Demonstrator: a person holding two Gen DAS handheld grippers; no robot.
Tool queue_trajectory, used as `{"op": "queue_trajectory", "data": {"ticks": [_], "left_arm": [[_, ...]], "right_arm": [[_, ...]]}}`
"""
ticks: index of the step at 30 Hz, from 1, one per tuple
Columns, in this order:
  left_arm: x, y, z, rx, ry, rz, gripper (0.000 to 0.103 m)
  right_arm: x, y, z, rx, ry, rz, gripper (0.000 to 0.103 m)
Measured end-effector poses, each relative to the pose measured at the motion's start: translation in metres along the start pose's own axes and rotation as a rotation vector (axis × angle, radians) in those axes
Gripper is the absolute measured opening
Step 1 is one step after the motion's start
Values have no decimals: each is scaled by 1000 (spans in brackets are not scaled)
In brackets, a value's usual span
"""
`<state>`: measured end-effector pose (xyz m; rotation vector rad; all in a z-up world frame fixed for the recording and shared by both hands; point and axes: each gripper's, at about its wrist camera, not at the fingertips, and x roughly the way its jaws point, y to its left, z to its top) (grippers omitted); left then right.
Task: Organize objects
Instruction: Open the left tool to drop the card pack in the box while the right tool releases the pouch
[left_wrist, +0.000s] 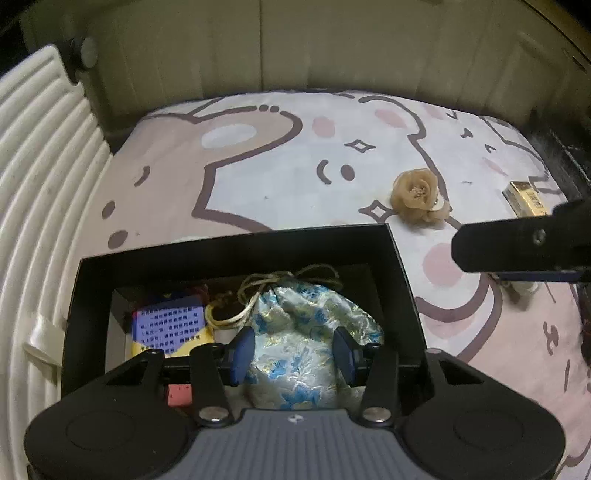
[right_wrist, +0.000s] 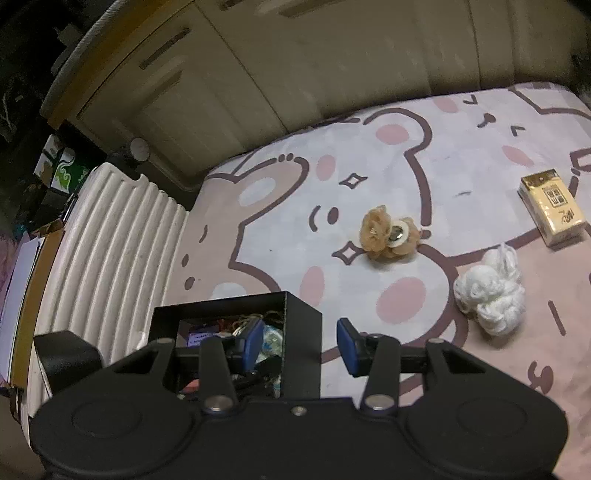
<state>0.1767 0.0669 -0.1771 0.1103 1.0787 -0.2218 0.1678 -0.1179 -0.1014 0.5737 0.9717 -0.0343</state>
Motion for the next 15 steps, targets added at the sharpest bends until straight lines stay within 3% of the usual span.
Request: {"op": "queue_trajectory", "data": {"ticks": [3, 9, 15], "left_arm": [[-6, 9, 1, -66, -14, -44, 47], [-30, 16, 1, -87, -57, -37, 47], [-41, 40, -8, -147, 7, -8, 47]], "right_arm": [[3, 1, 0, -5, 9, 8, 46], [1, 10, -2, -28, 7, 23, 46], [-5, 14, -5, -45, -2, 24, 46]]}}
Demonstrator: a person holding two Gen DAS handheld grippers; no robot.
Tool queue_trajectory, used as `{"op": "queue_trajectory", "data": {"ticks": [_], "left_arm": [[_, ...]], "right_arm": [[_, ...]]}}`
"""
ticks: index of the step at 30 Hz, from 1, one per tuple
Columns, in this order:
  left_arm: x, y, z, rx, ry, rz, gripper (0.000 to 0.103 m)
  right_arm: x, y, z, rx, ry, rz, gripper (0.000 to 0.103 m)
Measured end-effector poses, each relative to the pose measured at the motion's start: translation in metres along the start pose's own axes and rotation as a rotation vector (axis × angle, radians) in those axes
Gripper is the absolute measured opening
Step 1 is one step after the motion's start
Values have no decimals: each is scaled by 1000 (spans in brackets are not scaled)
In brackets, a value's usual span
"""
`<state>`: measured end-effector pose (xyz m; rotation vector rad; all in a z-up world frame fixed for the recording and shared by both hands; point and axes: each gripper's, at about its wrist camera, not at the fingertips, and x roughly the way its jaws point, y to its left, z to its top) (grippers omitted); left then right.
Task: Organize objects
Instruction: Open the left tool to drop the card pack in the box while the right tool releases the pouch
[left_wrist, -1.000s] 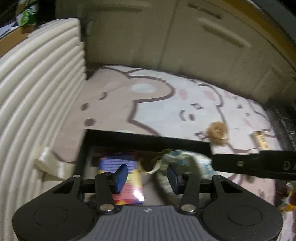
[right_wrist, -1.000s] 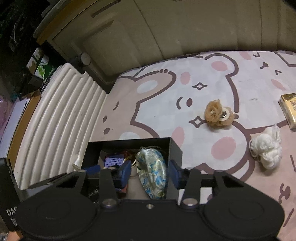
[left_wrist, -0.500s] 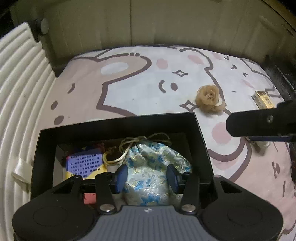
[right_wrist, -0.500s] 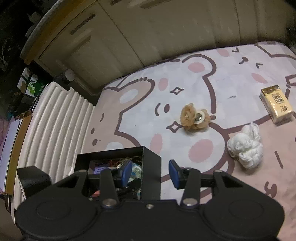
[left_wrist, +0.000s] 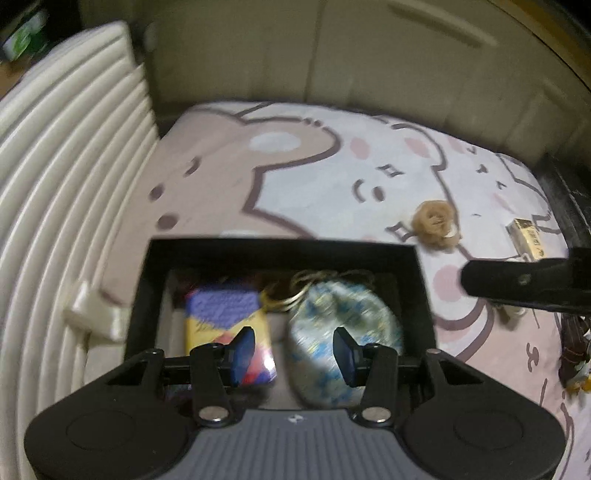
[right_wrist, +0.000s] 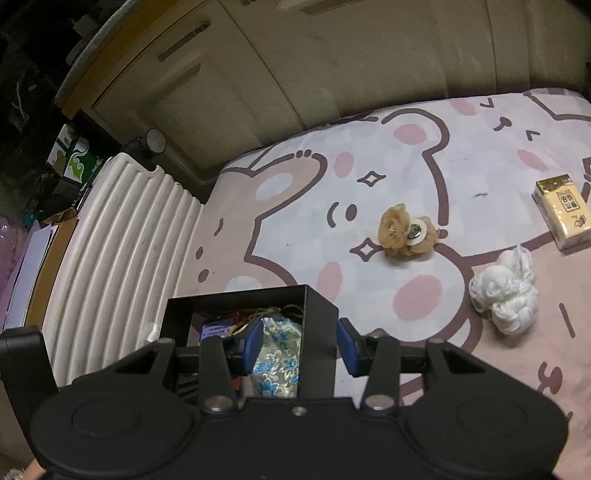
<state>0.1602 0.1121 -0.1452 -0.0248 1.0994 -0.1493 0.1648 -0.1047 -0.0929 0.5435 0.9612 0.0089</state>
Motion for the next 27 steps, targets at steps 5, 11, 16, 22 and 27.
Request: {"op": "queue_trajectory", "data": {"ticks": [5, 11, 16, 22, 27], "left_arm": [[-6, 18, -4, -63, 7, 12, 47], [-15, 22, -6, -64, 4, 41, 47], [-30, 21, -6, -58, -17, 65, 47], [-44, 16, -7, -34, -21, 111, 58], [-60, 12, -9, -26, -62, 136, 84]], "right_arm": [[-4, 3, -2, -10, -1, 4, 46], [-7, 12, -7, -67, 6, -4, 46], [-14, 16, -10, -119, -18, -15, 53], [-26, 15, -13, -215, -66, -72, 70], [-33, 12, -16, -288, -84, -119, 81]]}}
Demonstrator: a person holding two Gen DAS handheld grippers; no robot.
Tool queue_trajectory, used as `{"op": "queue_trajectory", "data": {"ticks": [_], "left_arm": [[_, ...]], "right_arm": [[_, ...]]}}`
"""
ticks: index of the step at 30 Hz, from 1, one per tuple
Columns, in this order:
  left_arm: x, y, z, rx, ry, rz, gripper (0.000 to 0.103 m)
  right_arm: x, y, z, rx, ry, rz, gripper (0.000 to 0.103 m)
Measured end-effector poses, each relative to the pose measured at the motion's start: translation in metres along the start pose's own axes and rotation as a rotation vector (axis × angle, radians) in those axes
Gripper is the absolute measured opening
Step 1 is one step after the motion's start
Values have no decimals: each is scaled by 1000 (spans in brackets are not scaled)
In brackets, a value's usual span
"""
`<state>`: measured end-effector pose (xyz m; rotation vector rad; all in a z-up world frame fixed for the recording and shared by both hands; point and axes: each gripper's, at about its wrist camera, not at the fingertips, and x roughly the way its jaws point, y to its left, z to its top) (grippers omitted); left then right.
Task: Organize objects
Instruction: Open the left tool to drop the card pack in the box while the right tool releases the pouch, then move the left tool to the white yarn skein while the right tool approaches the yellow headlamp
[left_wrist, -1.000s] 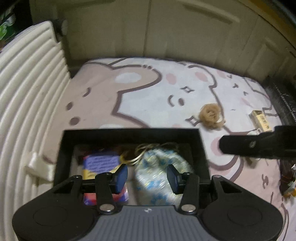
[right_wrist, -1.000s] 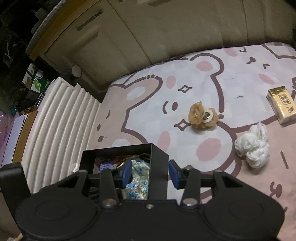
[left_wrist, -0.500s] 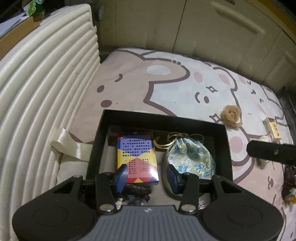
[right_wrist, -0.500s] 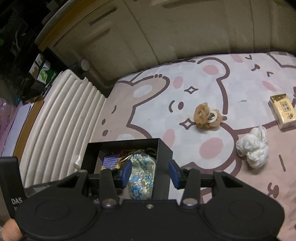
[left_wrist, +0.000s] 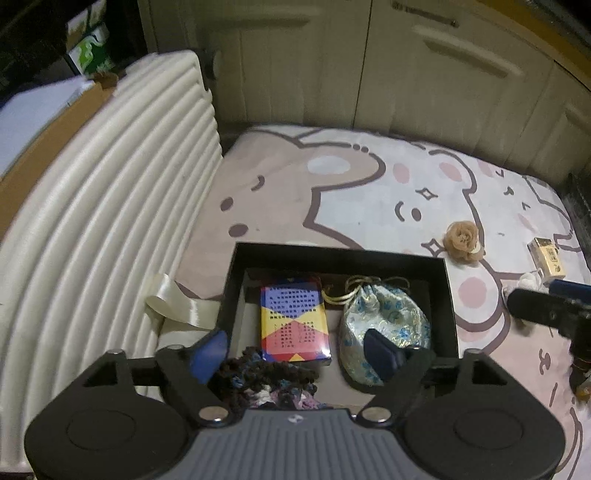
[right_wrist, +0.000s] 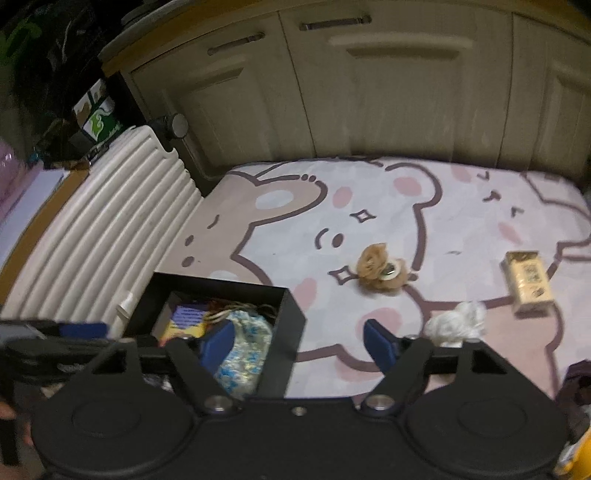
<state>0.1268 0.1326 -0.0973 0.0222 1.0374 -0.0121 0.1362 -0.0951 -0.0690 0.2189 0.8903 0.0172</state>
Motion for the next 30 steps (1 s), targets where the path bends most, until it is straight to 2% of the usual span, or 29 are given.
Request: {"op": "queue_trajectory", "data": {"ticks": [7, 13, 18, 30], "left_arm": [[-15, -4, -3, 4, -26, 12, 95], [-25, -6, -6, -1, -46, 24, 99], [-34, -8, -8, 11, -70, 35, 103], [-44, -11, -11, 16, -88, 48, 103]], "right_arm": [[-8, 0, -6, -54, -18, -47, 96], [-16, -4, -9, -50, -35, -75, 103], [-21, -6, -12, -53, -42, -85, 103], [-24, -11, -15, -52, -29, -112, 103]]}}
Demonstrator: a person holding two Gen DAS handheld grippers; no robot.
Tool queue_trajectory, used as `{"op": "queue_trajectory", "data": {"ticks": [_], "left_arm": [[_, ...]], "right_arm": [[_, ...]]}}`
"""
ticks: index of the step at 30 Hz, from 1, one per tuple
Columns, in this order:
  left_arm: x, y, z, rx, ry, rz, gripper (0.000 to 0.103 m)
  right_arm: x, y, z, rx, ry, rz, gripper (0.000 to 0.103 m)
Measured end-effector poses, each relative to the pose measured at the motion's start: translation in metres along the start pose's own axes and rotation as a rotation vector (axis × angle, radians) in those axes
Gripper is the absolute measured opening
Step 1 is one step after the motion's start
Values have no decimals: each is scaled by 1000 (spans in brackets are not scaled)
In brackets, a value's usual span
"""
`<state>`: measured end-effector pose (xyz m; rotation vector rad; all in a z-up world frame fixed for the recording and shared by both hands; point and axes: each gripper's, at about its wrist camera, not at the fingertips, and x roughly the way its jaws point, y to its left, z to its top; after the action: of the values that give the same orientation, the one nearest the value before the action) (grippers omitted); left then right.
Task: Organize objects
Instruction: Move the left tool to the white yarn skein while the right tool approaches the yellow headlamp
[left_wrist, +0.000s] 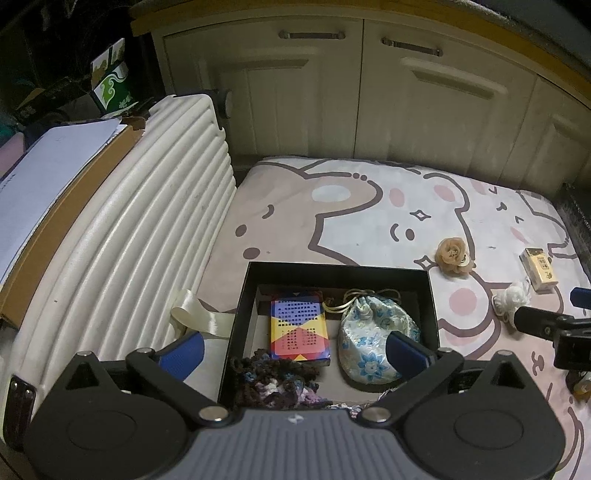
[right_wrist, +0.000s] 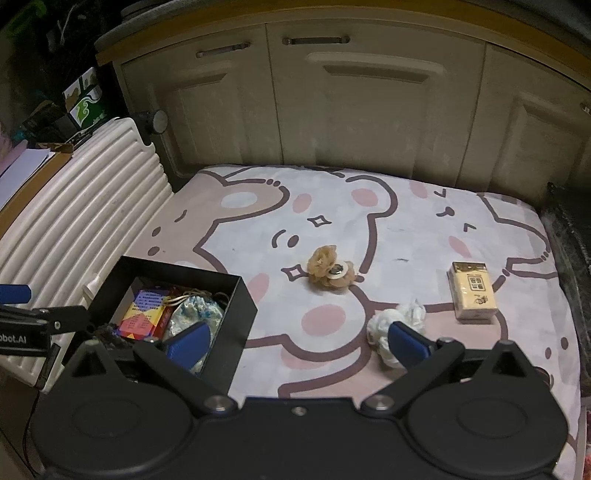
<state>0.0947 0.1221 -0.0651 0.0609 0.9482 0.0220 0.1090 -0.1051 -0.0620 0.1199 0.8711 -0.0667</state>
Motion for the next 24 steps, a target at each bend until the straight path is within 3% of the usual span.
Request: {"op": "queue_trajectory", "data": {"ticks": [11, 24], "left_arm": [[1, -5, 3, -12, -8, -4, 103], [1, -45, 8, 39, -27, -49, 103]], "right_arm": [[-4, -9, -2, 6, 0, -9, 103], [-16, -50, -10, 61, -9, -56, 103]]}}
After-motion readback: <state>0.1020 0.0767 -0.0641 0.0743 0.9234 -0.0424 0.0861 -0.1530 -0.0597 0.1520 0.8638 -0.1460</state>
